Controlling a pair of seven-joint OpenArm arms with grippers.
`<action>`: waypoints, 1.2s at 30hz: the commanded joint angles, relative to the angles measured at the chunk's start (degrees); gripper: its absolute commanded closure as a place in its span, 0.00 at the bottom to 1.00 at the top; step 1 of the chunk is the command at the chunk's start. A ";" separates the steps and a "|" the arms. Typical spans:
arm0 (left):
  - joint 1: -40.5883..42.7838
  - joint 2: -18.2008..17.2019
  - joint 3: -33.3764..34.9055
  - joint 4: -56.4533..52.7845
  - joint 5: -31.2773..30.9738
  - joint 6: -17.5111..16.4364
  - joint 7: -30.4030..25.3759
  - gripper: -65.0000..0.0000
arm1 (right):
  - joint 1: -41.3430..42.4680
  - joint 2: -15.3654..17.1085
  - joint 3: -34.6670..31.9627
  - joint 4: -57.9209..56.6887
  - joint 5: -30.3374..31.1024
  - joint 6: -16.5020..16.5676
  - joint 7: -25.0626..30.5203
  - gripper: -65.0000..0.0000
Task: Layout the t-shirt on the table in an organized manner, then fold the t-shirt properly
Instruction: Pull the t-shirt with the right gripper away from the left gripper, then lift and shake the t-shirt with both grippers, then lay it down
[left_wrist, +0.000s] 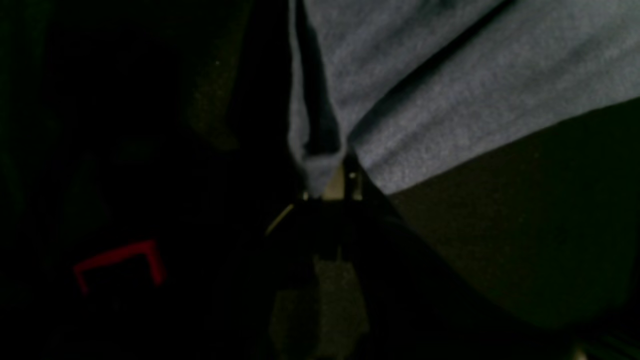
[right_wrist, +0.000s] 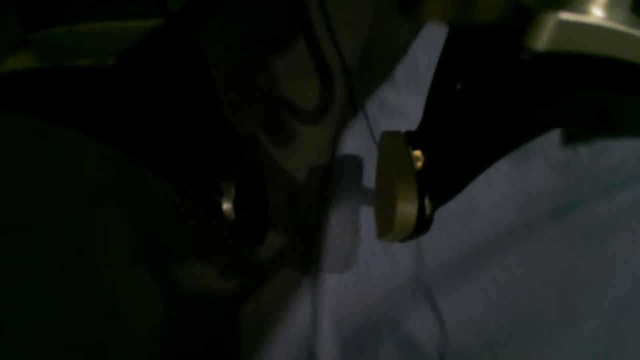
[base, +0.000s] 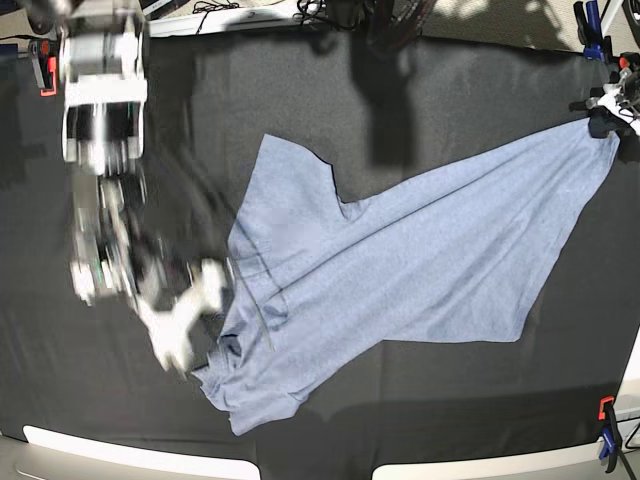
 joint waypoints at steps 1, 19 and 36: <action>-0.17 -1.14 -0.48 0.90 -0.57 -0.20 -0.76 1.00 | -0.48 0.59 1.44 2.14 1.22 0.04 1.18 0.49; -0.15 -1.16 -0.48 0.90 -0.57 -0.20 -0.72 1.00 | -9.62 -12.79 3.48 3.80 -14.03 -0.04 12.20 0.49; -0.33 -3.61 -0.48 1.79 -10.16 -0.20 -3.10 1.00 | -9.11 -9.25 5.14 19.98 -21.14 -0.22 13.00 1.00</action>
